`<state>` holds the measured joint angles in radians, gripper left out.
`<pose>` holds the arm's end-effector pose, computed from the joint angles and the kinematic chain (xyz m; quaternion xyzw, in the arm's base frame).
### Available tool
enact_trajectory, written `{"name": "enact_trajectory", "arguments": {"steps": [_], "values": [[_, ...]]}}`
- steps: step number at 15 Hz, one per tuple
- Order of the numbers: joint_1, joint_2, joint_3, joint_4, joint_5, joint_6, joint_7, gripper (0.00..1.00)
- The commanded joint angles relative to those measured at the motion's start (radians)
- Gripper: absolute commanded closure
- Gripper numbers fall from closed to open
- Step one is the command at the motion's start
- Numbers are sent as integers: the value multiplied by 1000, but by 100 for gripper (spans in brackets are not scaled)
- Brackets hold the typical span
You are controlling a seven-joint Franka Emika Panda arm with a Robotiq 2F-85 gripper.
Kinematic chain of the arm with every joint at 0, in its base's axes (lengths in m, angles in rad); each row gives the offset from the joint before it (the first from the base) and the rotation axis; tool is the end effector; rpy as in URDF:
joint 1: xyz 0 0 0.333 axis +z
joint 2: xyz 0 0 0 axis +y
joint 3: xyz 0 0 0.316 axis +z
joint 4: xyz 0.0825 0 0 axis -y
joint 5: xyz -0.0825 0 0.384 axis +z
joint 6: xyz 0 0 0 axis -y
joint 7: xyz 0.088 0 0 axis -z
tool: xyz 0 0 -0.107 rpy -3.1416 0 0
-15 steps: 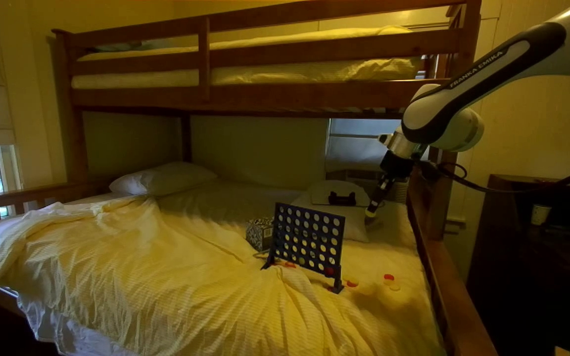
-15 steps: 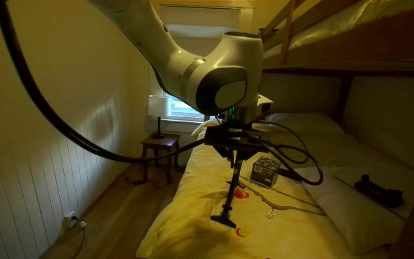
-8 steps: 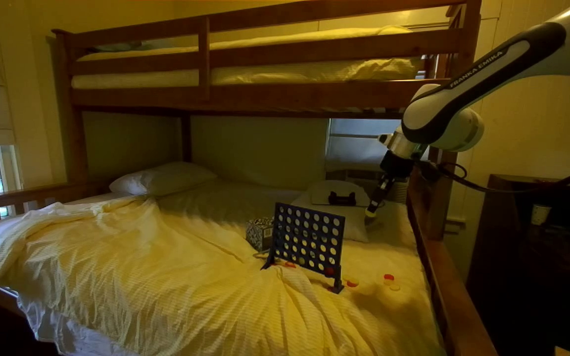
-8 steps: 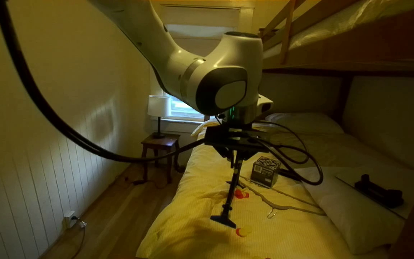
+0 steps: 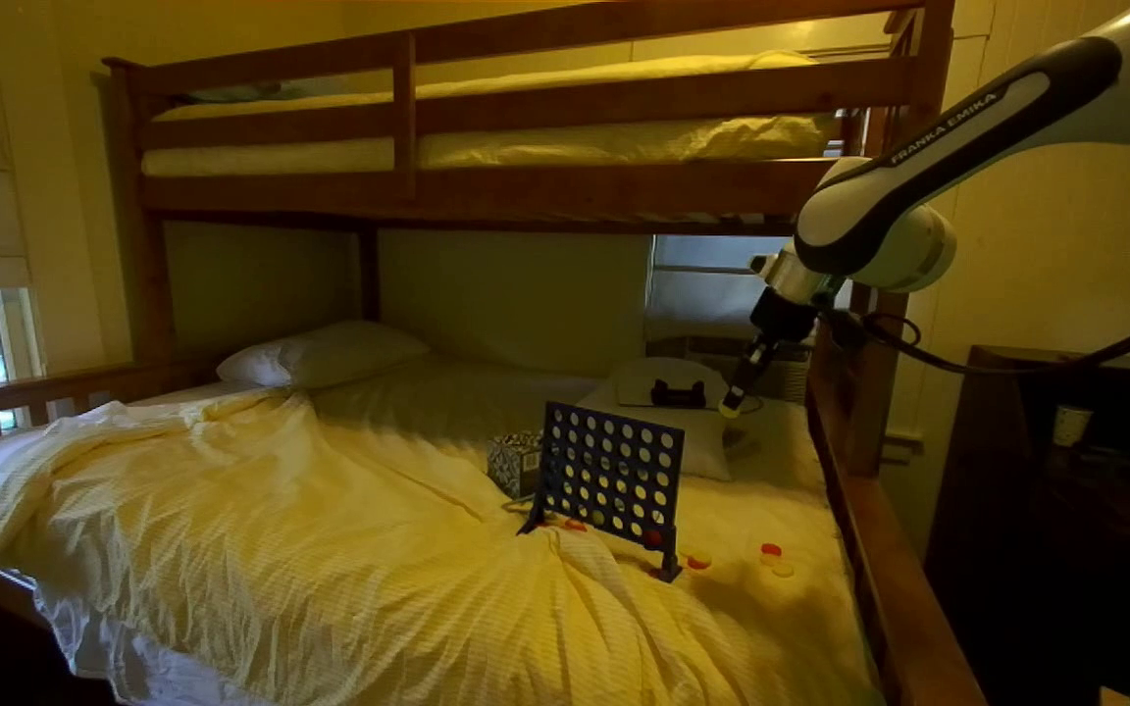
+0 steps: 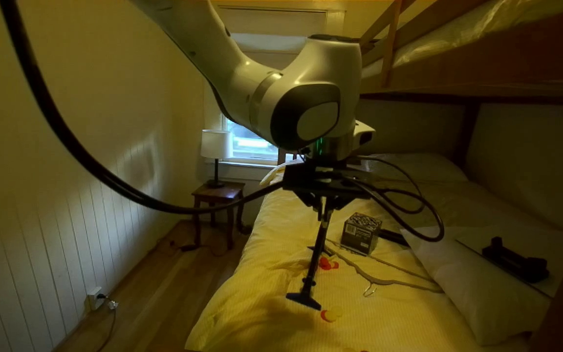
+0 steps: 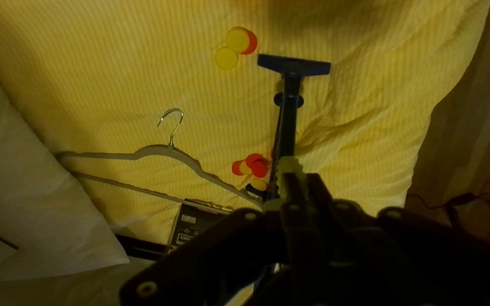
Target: Pick up the object from the bed and put it in the blue object
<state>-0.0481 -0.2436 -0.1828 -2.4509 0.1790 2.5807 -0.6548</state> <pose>0.4690 -0.1151 0.4278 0.9699 0.1401 0.1992 0.0031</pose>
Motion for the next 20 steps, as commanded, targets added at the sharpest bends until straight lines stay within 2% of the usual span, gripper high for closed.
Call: {"name": "enact_trajectory", "arguments": {"steps": [1,7,13,14,15,20], "values": [[43,1,-30,60,55,-38,-41,98],[79,47,-48,156,150,-136,-98,98],[51,107,-31,227,173,-185,-81,98],[45,71,-16,183,142,-159,-69,98],[43,78,-15,188,142,-159,-69,92],[42,79,-12,187,142,-159,-69,92]]}}
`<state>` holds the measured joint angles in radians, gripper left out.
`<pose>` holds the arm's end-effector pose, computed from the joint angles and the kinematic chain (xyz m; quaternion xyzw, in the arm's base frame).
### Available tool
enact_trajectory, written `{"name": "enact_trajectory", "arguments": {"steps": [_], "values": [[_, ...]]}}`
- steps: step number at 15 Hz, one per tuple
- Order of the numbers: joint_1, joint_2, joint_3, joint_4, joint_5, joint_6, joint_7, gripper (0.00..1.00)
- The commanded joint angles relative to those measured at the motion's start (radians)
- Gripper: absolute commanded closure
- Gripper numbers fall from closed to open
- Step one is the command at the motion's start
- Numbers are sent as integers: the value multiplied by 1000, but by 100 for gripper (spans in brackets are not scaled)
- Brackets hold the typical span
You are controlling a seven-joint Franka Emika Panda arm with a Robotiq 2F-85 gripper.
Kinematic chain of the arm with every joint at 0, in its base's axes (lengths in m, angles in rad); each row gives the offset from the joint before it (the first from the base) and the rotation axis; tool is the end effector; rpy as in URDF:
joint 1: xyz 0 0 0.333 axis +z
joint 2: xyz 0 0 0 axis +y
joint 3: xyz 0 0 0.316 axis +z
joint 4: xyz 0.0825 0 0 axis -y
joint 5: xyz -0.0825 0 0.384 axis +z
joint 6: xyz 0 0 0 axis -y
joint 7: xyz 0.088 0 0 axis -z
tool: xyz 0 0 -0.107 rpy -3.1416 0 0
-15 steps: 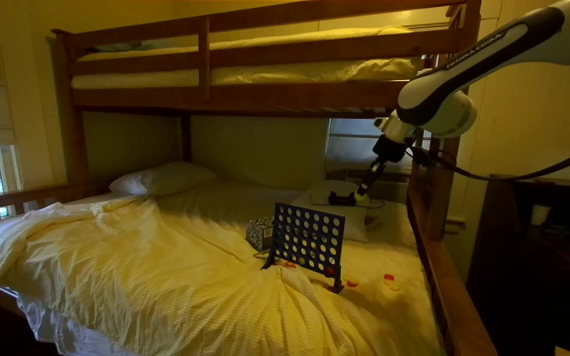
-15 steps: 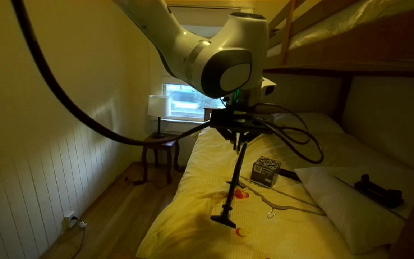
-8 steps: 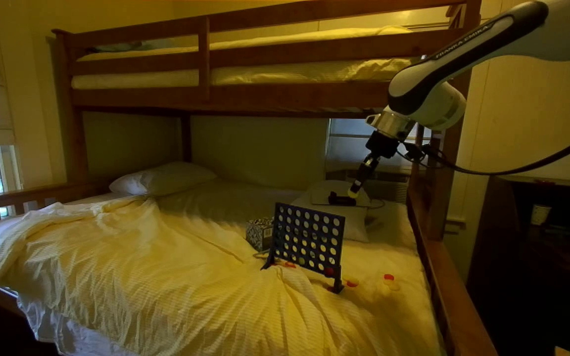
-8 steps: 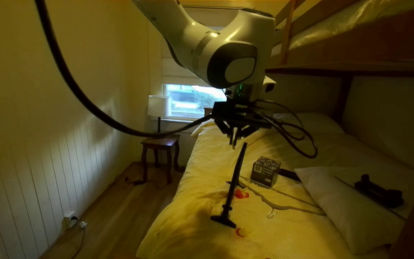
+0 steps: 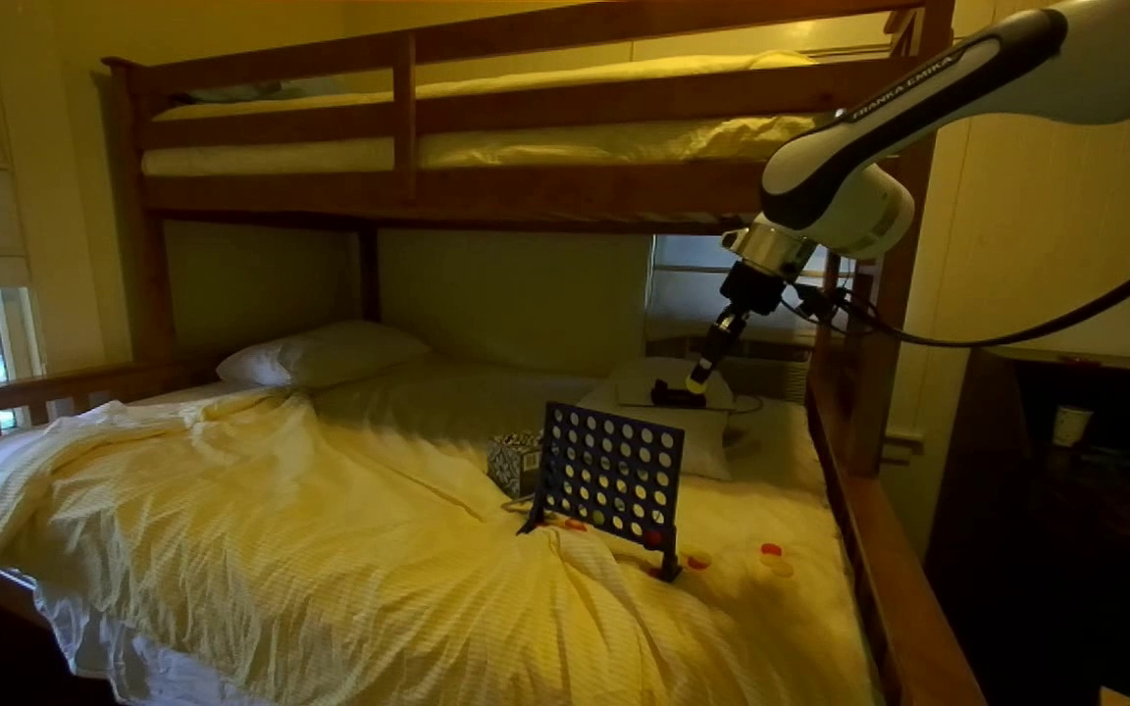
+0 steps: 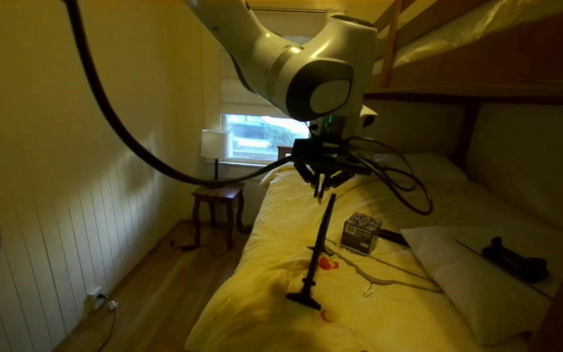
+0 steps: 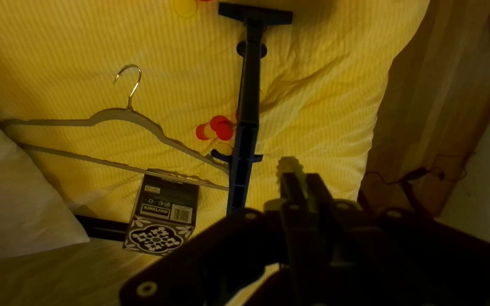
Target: Pick up the object from the bed and put it in the blue object
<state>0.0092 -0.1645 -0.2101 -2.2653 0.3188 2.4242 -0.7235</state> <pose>0.5099 -0.1055 0.4601 -0.9662 -0.1520 -0.2009 0.0551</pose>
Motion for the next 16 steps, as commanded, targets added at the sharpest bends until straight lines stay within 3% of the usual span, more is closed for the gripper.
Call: {"name": "enact_trajectory", "arguments": {"steps": [1,14,16], "values": [[-15,0,16,1,2,-2,0,92],[-16,0,16,1,2,-2,0,92],[-16,7,13,9,6,-9,-4,98]]}}
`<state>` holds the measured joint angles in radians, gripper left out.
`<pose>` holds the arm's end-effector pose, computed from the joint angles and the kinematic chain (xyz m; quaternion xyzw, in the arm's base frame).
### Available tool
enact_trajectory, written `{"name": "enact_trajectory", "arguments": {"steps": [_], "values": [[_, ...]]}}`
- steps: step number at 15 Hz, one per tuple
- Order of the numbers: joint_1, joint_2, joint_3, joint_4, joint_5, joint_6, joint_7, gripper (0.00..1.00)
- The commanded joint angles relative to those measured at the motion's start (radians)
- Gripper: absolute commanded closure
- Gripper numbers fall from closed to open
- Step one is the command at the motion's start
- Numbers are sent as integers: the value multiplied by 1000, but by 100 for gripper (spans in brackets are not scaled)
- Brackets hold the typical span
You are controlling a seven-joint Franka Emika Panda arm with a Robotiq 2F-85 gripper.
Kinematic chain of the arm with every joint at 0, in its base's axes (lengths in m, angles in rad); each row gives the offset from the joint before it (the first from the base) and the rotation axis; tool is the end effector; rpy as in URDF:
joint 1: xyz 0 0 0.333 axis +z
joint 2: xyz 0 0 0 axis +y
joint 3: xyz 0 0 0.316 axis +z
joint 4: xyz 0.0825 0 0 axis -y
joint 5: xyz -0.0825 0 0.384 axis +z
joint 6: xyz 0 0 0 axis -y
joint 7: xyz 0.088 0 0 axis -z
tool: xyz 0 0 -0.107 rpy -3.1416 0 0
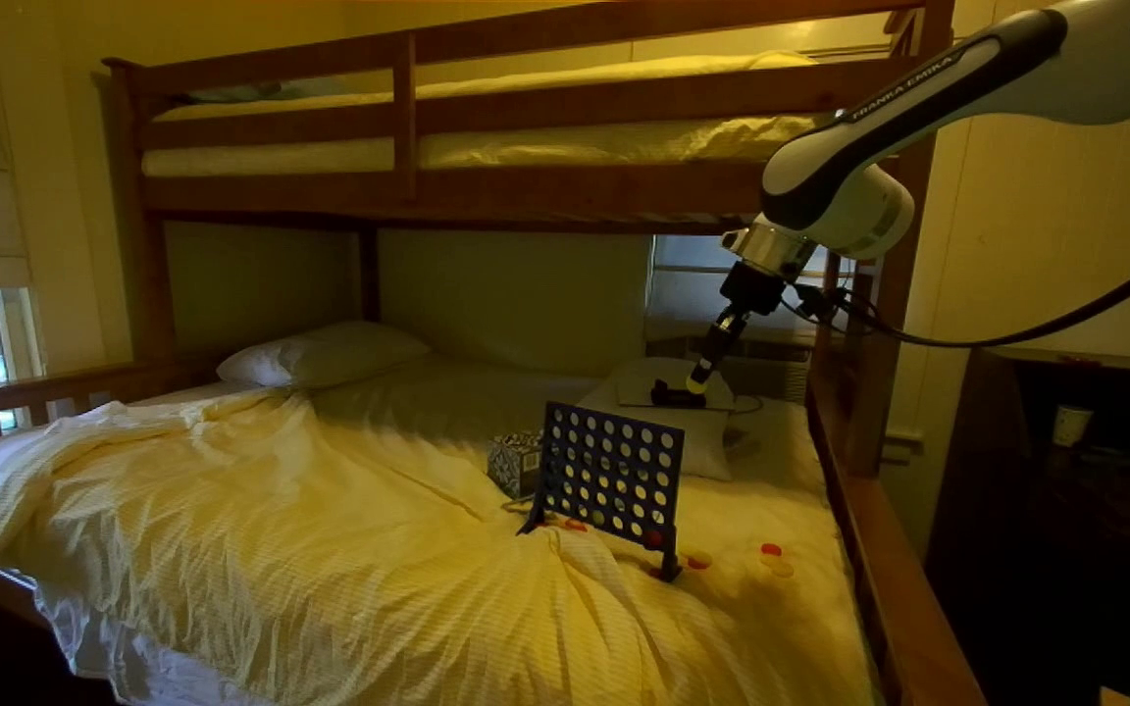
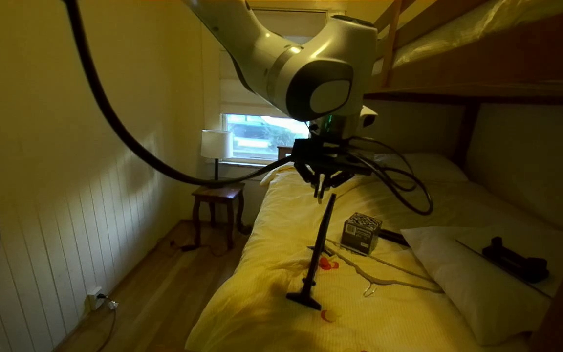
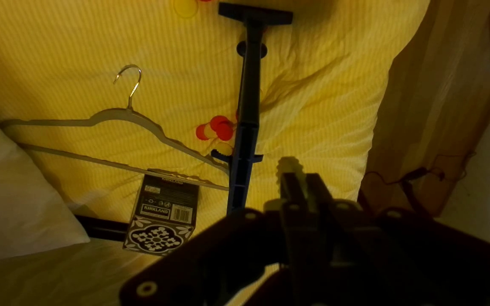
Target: Pick up the object from the bed and put it in the blue object
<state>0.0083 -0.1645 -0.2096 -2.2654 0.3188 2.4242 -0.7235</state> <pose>0.5098 -0.1057 0.4601 -0.9662 -0.1518 -0.2009 0.0550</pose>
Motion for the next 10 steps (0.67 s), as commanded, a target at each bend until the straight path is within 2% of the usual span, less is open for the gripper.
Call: {"name": "enact_trajectory", "arguments": {"steps": [1,10], "values": [[-17,14,12,17,4,-7,-1,98],[-17,74,25,103,3,-28,-2,98]]}}
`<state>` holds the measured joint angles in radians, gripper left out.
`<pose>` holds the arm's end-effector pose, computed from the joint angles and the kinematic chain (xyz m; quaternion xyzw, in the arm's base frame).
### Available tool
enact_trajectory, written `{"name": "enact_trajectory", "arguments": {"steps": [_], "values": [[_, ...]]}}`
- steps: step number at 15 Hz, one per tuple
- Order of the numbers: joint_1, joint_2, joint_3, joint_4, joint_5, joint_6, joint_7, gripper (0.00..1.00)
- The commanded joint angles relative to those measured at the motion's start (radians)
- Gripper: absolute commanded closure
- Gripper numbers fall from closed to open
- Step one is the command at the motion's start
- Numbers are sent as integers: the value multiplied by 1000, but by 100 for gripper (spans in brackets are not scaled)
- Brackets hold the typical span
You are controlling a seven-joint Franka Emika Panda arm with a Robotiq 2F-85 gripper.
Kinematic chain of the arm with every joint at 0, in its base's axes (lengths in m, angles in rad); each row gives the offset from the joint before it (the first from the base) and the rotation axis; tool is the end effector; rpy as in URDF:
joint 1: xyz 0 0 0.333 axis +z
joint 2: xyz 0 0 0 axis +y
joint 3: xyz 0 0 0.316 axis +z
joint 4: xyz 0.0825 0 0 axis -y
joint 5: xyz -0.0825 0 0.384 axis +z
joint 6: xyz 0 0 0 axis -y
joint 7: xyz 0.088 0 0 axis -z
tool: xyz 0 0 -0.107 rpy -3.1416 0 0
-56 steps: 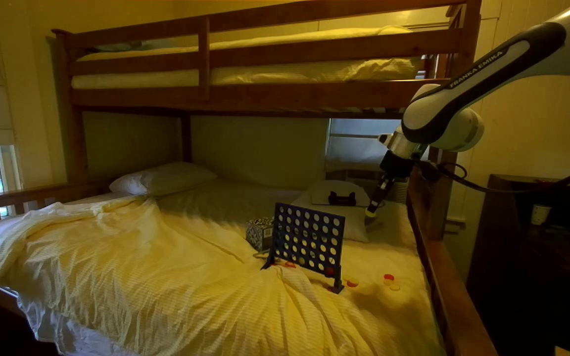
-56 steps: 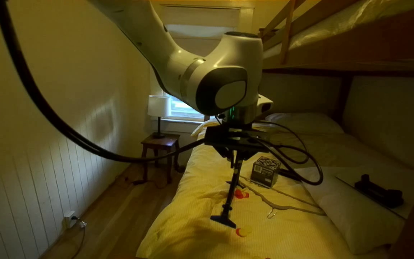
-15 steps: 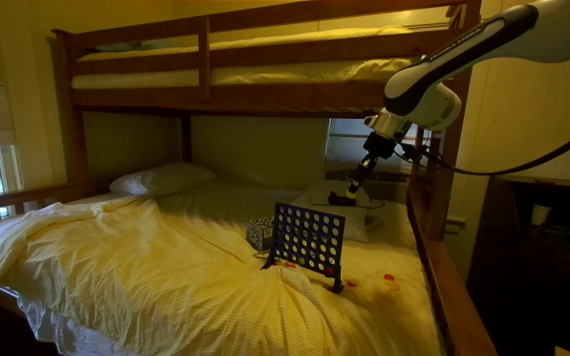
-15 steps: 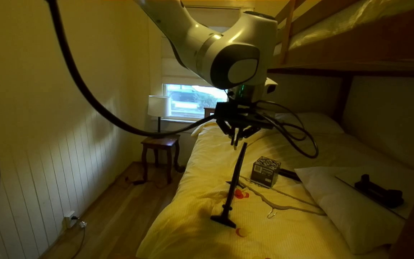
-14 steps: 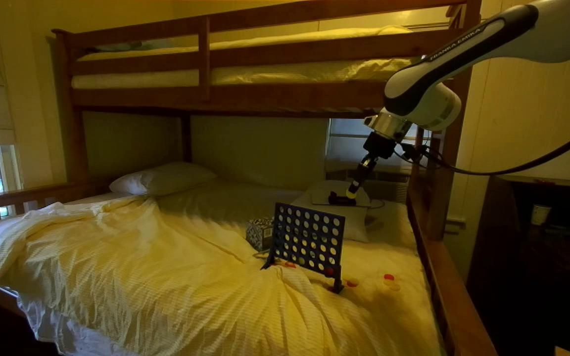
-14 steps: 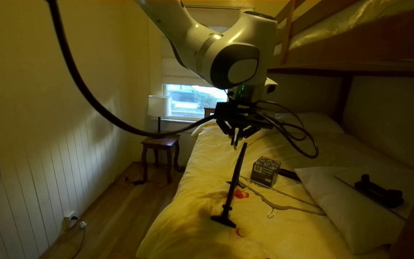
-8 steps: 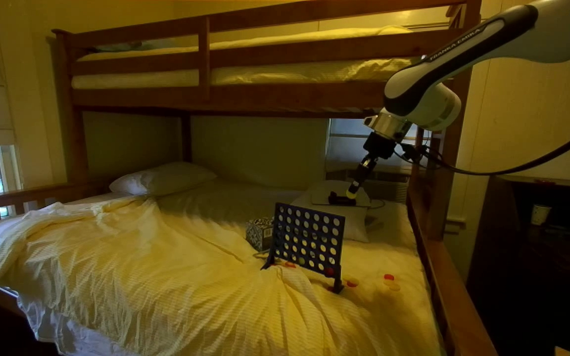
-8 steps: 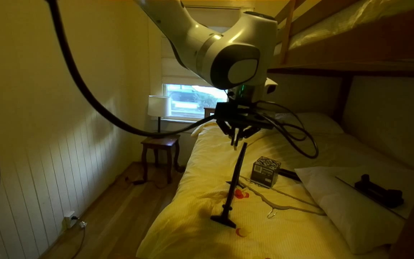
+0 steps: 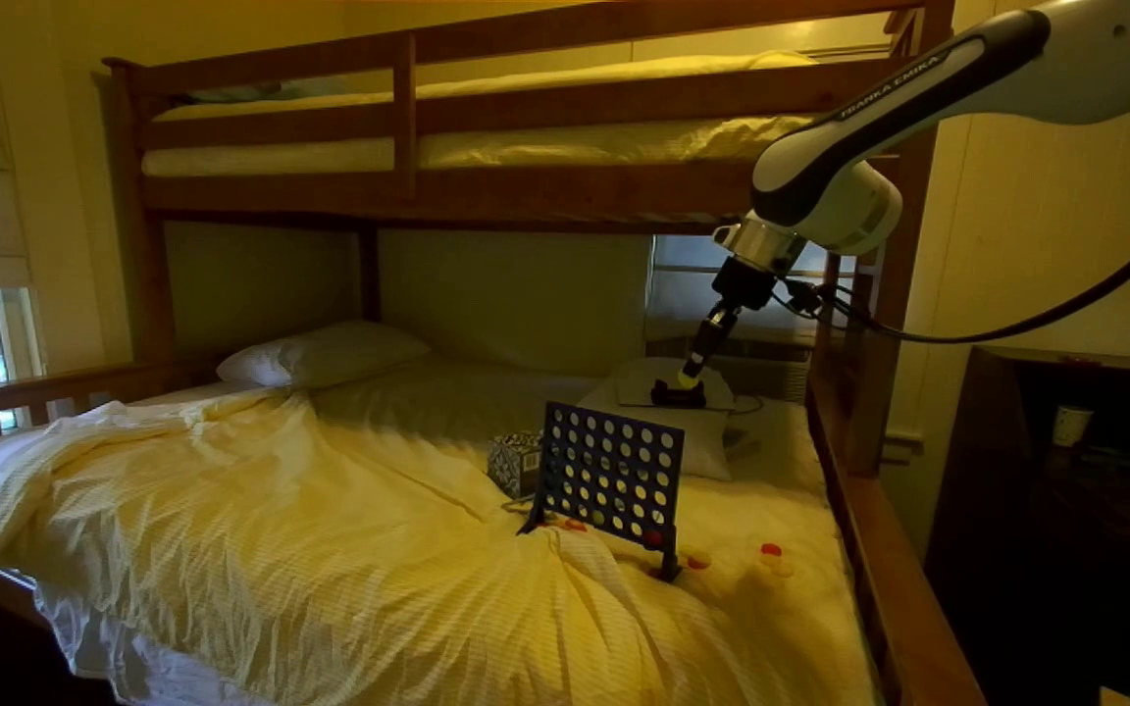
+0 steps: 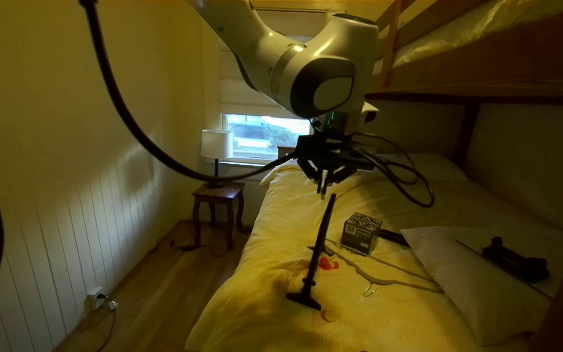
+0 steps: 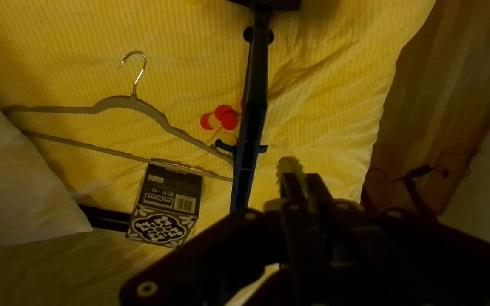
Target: Pick up the object from the bed and put it in the blue object
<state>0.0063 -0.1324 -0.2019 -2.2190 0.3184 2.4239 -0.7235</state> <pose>0.5233 -0.1050 0.4664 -0.9648 -0.1554 -0.2063 0.0493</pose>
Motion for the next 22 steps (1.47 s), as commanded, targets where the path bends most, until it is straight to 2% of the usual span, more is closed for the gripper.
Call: {"name": "enact_trajectory", "arguments": {"steps": [1,9,22], "values": [[-17,53,20,69,2,-35,1,98],[-45,149,45,190,13,-162,43,98],[-115,314,105,364,26,-254,142,98]]}}
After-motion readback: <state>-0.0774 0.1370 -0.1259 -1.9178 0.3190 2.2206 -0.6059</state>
